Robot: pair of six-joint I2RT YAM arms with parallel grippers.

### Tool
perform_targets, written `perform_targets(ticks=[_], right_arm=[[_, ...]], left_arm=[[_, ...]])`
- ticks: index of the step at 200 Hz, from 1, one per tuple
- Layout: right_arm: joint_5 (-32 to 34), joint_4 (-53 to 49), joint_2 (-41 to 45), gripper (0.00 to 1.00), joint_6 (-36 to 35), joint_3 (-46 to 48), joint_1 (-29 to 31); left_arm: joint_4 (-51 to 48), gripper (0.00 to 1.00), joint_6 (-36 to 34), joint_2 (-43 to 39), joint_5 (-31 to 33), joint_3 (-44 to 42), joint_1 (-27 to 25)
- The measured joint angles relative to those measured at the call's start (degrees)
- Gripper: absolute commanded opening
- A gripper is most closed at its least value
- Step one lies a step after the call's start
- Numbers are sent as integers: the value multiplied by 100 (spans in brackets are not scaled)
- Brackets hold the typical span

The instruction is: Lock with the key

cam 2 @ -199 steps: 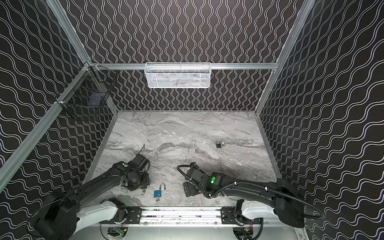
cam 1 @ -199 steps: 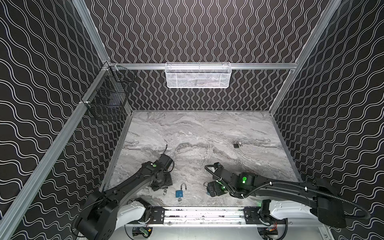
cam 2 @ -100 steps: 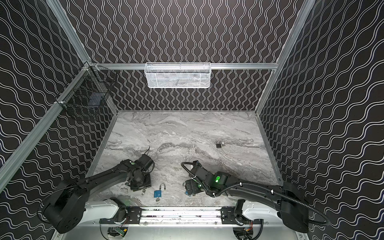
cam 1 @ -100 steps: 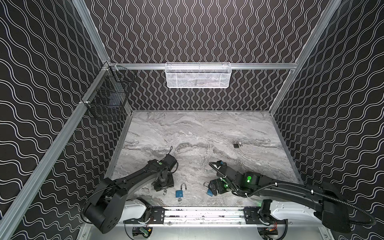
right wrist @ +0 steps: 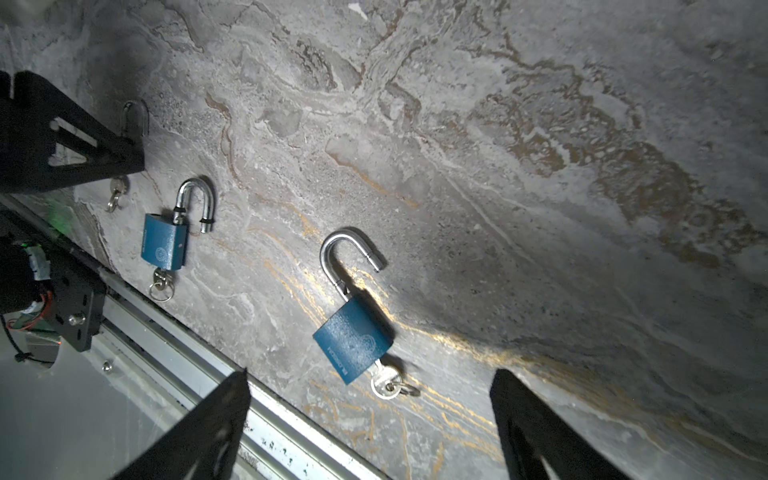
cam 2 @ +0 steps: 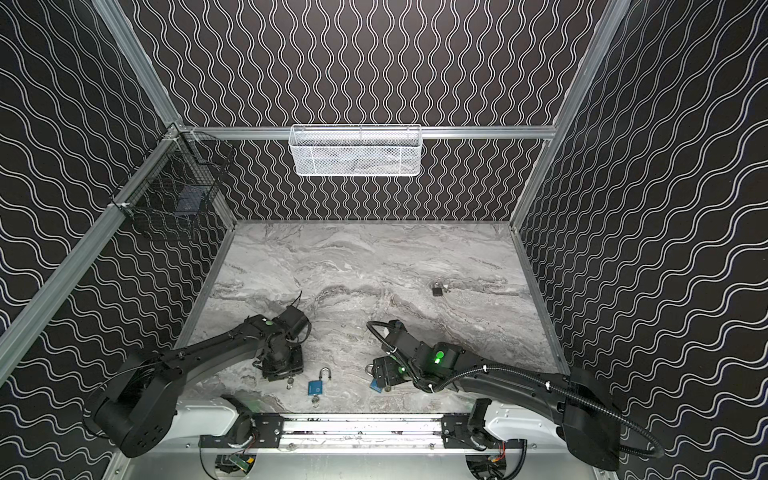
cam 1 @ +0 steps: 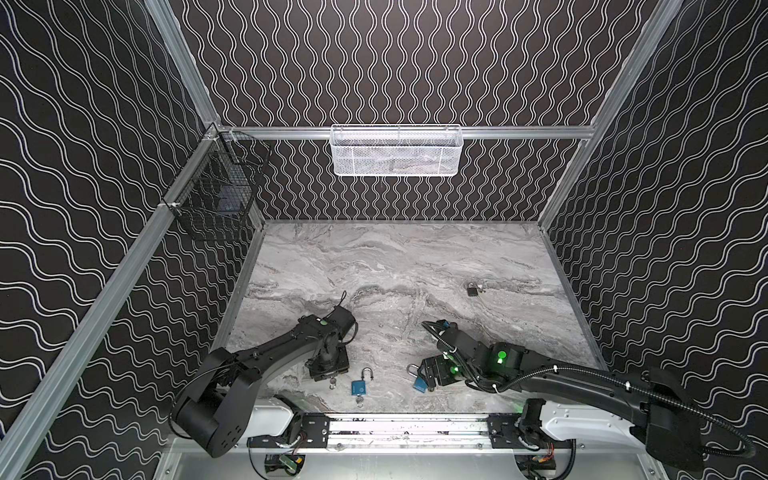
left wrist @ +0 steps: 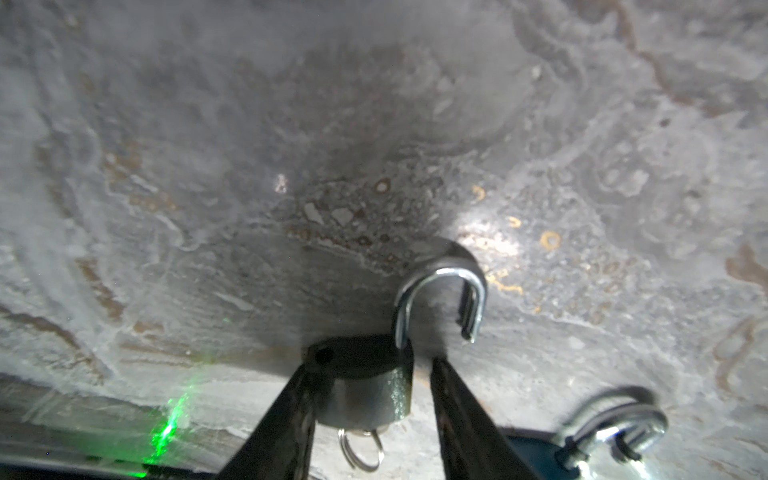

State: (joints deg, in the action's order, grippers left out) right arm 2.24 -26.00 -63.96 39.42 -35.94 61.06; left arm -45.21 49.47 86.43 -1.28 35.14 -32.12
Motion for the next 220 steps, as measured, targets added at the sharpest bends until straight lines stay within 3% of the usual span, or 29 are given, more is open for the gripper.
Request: perform_targets(ticks=[86, 151, 220], right_arm=[[-22, -13, 214, 92, 4, 142, -28], [-20, -11, 190, 92, 2, 142, -37], [-22, 2, 256, 93, 7, 216, -46]], left_arm=[[-39, 48, -33, 63, -184, 42, 297], [-57, 42, -37, -26, -210, 15, 463], [-105, 24, -44, 13, -232, 83, 483]])
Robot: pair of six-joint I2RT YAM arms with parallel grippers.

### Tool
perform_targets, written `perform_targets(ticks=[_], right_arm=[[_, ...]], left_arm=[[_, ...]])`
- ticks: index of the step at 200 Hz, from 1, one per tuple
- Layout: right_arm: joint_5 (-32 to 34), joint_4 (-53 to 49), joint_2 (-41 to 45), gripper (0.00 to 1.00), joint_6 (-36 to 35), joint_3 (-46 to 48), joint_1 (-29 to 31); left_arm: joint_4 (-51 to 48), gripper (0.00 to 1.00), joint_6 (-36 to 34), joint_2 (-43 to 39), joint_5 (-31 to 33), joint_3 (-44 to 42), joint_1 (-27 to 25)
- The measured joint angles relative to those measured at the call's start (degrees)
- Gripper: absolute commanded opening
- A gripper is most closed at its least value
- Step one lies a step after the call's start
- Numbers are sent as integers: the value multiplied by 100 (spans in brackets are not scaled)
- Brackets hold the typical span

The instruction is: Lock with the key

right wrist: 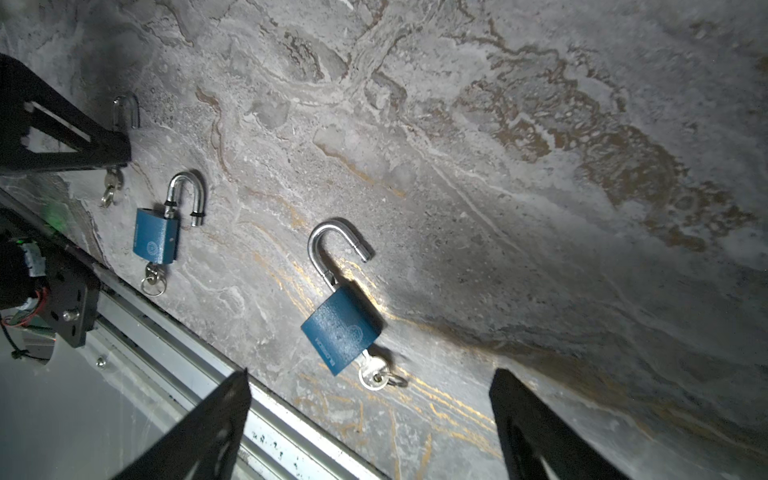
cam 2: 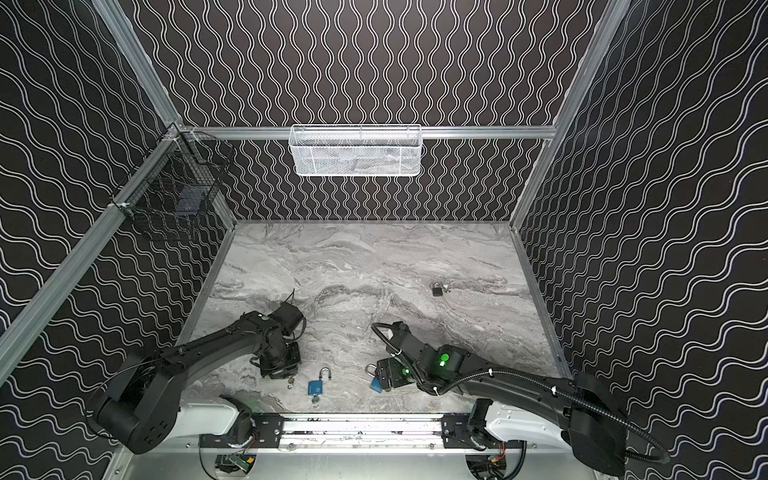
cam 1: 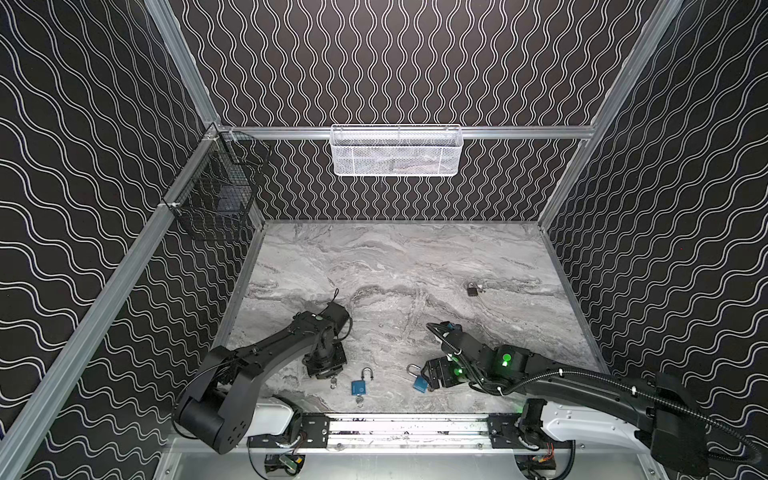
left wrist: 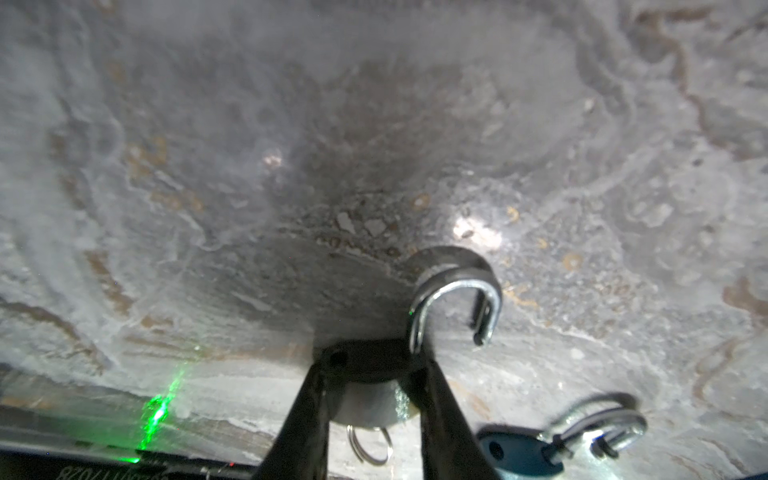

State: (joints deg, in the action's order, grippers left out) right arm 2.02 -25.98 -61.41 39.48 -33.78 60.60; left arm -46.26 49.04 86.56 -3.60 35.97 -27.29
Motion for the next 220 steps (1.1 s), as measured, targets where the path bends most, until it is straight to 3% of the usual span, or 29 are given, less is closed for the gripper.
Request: perform_targets(ticks=[71, 126, 184, 220], right_arm=[[-127, 219, 605, 93, 127, 295, -175], [-365, 1084, 857, 88, 282, 632, -210], [-450, 2793, 101, 82, 337, 734, 94], [-286, 3755, -509, 71, 400, 682, 289]], left_arm=[[402, 23, 4, -879, 203, 247, 24], [573, 25, 507, -1755, -243, 210, -37], [1228, 23, 1589, -1982, -529, -271, -531], [1845, 22, 2208, -1801, -612, -389, -739]])
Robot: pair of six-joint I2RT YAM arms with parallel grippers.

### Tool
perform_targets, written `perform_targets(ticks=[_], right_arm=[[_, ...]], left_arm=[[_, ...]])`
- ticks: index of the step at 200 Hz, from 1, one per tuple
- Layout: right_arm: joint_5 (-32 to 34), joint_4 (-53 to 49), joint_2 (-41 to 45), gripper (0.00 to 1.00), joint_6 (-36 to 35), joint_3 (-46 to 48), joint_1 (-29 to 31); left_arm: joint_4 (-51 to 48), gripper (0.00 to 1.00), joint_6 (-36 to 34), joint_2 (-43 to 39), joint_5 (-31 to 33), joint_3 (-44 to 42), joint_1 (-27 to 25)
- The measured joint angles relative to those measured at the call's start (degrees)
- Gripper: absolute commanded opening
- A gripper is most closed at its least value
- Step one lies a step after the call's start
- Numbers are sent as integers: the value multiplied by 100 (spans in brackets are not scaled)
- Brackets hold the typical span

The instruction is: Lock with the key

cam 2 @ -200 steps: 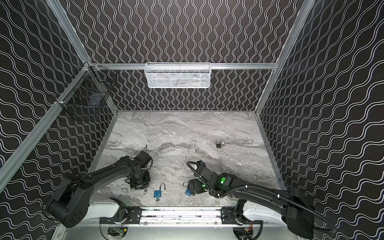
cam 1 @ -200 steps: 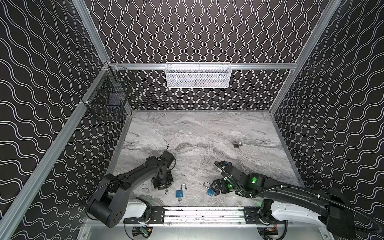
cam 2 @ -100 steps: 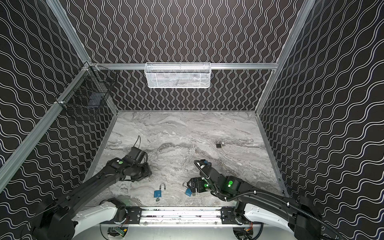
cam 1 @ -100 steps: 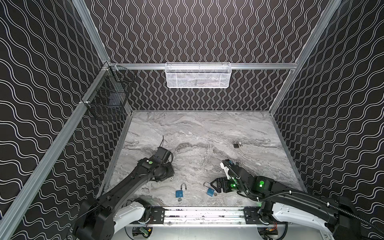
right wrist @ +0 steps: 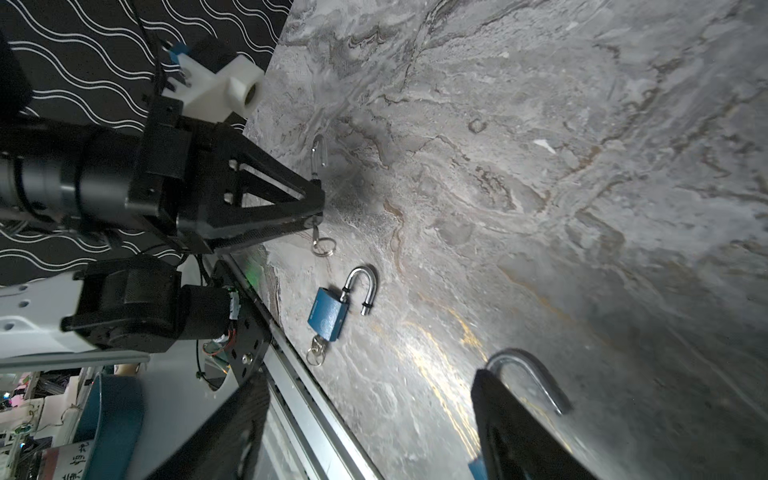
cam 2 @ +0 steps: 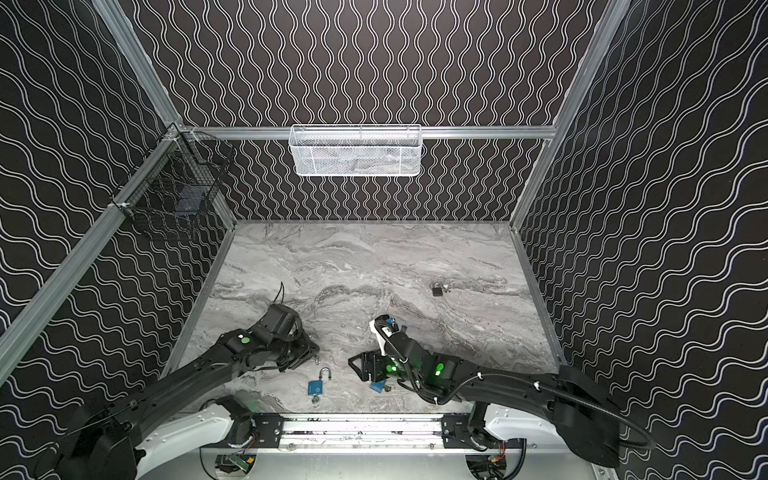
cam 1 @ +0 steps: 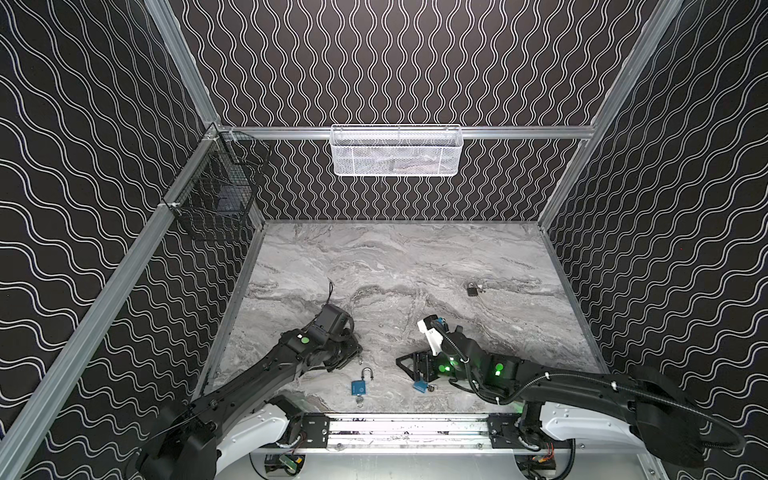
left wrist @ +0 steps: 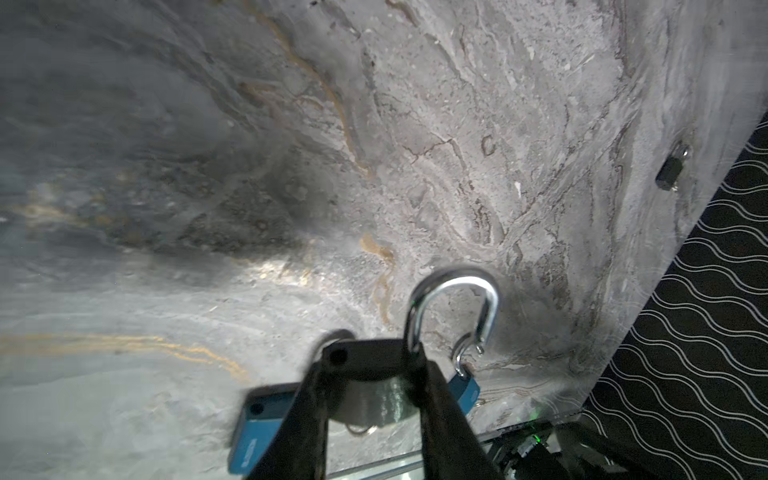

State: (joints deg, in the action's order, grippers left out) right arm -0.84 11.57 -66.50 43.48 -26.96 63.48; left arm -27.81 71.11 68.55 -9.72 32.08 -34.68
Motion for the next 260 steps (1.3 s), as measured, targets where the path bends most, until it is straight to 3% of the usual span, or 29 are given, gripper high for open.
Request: perform_targets(ticks=[50, 115, 260], right_arm=[[476, 1062, -798, 63, 315, -28, 61], [706, 1644, -1746, 58, 389, -516, 142], [1353, 2140, -2076, 50, 238, -831, 166]], left_arm=[[723, 20, 575, 203, -96, 50, -170], [1287, 19, 966, 313, -153, 291, -289], [1884, 19, 1335, 50, -483, 114, -295]])
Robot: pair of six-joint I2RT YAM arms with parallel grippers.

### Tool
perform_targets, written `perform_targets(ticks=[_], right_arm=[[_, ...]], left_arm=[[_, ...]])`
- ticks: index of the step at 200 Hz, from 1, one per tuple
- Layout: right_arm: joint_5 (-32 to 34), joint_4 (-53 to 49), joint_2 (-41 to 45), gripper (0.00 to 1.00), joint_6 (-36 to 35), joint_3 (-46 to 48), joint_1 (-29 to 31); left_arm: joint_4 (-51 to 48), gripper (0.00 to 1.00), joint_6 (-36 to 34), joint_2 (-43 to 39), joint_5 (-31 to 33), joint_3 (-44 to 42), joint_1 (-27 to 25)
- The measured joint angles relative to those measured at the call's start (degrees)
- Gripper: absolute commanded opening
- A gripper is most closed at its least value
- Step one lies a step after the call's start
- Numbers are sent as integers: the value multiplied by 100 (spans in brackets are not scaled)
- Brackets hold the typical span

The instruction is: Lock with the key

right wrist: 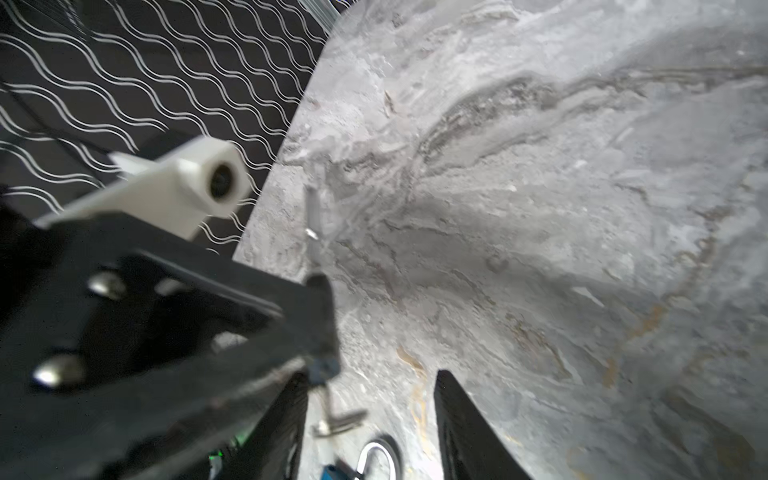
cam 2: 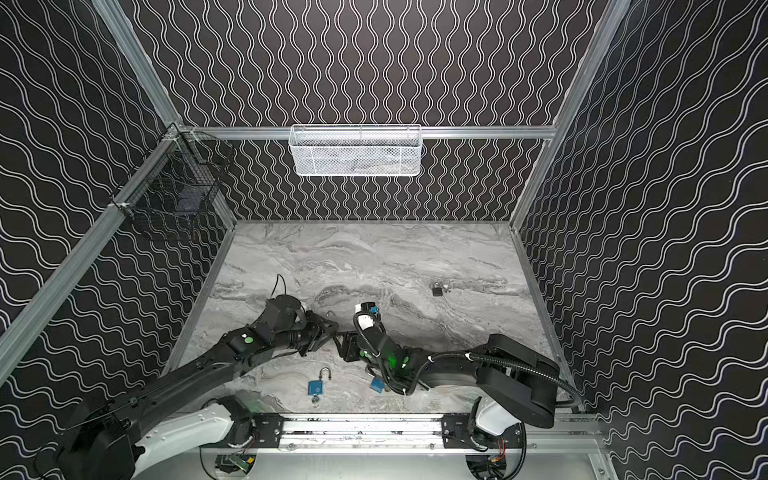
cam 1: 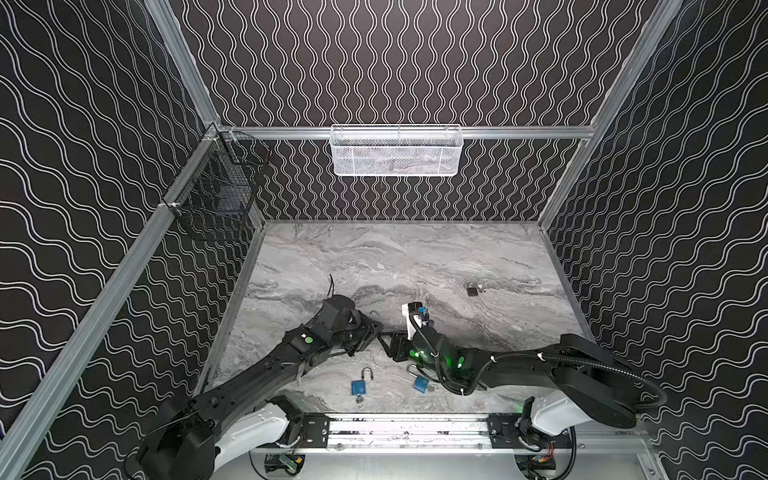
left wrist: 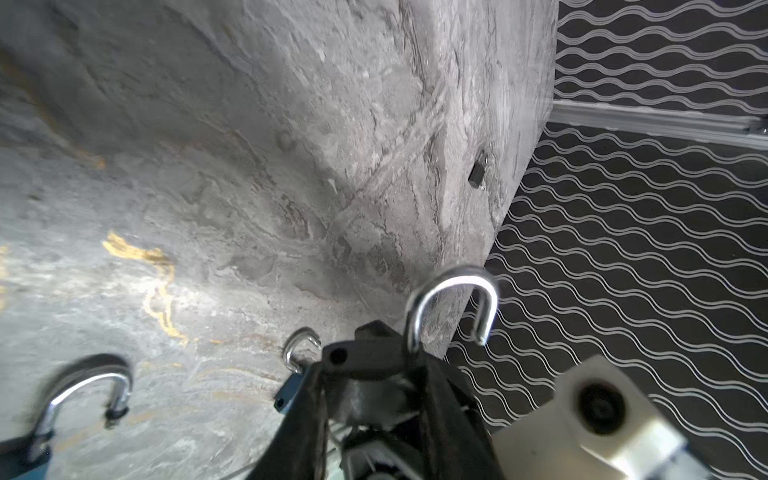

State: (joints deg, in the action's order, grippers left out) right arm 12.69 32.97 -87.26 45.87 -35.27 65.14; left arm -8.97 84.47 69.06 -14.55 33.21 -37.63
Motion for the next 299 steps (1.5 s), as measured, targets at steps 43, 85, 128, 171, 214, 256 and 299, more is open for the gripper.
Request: perform_targets(ticks=[43, 85, 128, 171, 214, 256, 299], right_arm=[[-7, 11, -76, 46, -50, -94, 4], [-15, 33, -127, 43, -52, -118, 4], [2, 74, -66, 40, -114, -85, 4], [61, 155, -11, 37, -144, -11, 4], [101, 297, 15, 36, -155, 55, 4], [142, 437, 15, 36, -201, 111, 4], [179, 511, 9, 38, -306, 129, 2]], left_arm=[[273, 19, 85, 22, -81, -92, 2], [420, 19, 103, 20, -101, -177, 13], [498, 19, 111, -24, -170, -199, 35], [527, 19, 129, -76, -240, -234, 46], [584, 19, 214, -83, -286, -243, 50], [699, 19, 245, -94, -321, -291, 50], [852, 19, 378, -94, -350, -352, 55]])
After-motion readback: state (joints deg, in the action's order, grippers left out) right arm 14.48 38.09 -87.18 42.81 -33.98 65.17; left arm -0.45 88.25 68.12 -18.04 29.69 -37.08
